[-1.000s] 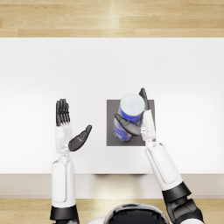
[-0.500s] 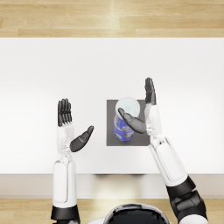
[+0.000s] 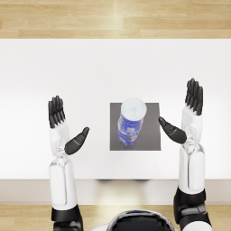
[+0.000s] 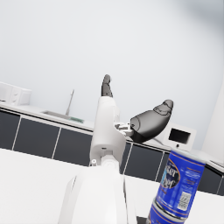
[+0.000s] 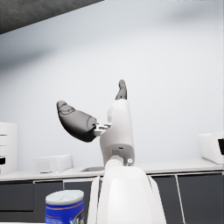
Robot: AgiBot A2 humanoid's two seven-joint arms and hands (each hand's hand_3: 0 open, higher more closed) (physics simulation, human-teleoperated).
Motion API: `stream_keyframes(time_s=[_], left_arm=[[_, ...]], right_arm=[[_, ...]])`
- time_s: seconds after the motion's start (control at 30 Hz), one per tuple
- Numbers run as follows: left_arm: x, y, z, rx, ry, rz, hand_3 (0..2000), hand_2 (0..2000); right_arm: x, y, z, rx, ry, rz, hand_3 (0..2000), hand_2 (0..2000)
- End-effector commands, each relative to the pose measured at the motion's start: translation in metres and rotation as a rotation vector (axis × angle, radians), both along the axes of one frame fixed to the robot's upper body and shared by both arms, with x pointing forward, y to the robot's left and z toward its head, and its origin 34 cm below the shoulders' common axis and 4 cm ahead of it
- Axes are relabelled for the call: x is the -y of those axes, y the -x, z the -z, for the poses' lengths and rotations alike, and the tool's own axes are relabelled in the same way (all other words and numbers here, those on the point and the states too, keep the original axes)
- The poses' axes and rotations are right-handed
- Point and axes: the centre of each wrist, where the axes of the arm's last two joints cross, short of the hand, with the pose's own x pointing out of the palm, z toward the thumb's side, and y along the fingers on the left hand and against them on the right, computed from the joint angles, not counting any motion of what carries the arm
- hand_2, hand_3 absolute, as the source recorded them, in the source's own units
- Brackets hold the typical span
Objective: Pick up the blue can on the left and place it in the middle, then pick up the blue can on the right and place it on top of the can in the middle
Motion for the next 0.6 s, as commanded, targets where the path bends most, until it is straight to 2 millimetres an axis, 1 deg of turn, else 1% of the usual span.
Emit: stream_keyframes(time_s=[0.03,0.07,0.1,0.27,0.6], left_arm=[[-0.008,0.001,0.002,-0.006,0.014,-0.031,0,0],[-0.009,0.001,0.005,-0.017,0.017,-0.034,0,0],[-0.005,0.001,0.004,-0.014,0.011,-0.020,0,0],[-0.008,0.001,0.008,-0.028,0.018,-0.031,0,0],[-0.009,0.001,0.009,-0.031,0.020,-0.034,0,0]], right_arm=[[0.026,0.002,0.007,0.003,-0.057,0.070,0,0],[0.026,0.001,0.011,0.003,-0.051,0.065,0,0],[0.016,0.000,0.008,0.023,-0.022,0.030,0,0],[0.024,0.000,0.015,0.023,-0.033,0.047,0,0],[0.026,0.000,0.017,0.024,-0.036,0.050,0,0]])
